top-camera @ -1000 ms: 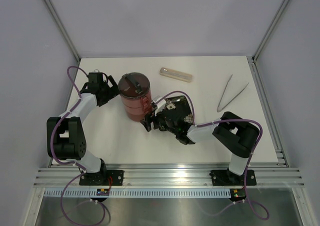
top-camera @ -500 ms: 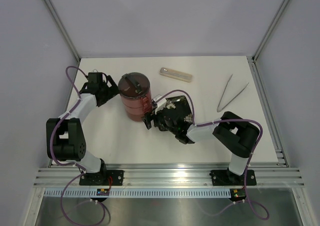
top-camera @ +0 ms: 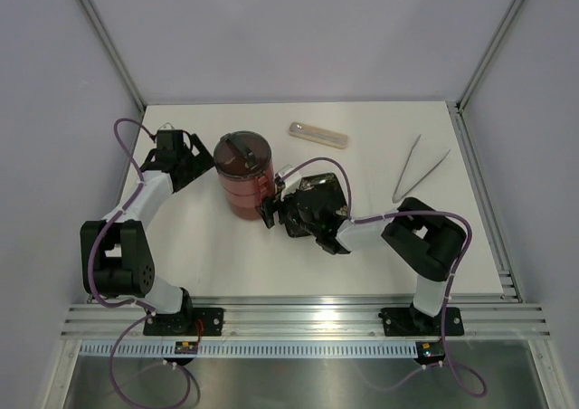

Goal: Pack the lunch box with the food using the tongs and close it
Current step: Adjust the fastener in the packing box.

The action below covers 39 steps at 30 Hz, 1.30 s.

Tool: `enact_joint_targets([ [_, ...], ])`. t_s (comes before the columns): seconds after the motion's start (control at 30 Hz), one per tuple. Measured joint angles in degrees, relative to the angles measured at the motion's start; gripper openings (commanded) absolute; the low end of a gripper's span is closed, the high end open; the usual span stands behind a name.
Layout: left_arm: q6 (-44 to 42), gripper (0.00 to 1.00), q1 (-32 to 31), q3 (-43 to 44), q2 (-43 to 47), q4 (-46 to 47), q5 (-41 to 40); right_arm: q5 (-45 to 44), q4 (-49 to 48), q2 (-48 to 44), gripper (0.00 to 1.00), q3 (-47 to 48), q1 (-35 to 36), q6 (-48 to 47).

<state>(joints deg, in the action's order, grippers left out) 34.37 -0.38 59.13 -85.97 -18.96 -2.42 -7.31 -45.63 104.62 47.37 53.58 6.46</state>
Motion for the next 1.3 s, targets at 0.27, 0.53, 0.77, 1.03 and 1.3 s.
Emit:
enact_joint_targets([
  [0.27,-0.02,0.99,0.0,0.0,0.0,-0.39,0.0,1.42,-0.02,0.5,0.8,0.02,-0.31,-0.04],
  [0.53,-0.04,0.99,0.0,0.0,0.0,-0.52,0.02,2.54,-1.03,0.5,0.8,0.02,-0.46,0.04],
  [0.77,-0.07,0.99,0.0,0.0,-0.02,-0.63,0.02,3.96,-2.25,0.5,0.72,-0.39,-1.07,1.2],
  [1.03,-0.07,0.99,0.0,0.0,-0.09,-0.61,0.07,4.9,-3.34,0.5,0.52,-1.01,-1.62,2.23],
  [1.3,-0.07,0.99,0.02,0.0,-0.46,-0.63,0.07,4.98,-3.98,0.5,0.35,-1.44,-1.77,2.64],
])
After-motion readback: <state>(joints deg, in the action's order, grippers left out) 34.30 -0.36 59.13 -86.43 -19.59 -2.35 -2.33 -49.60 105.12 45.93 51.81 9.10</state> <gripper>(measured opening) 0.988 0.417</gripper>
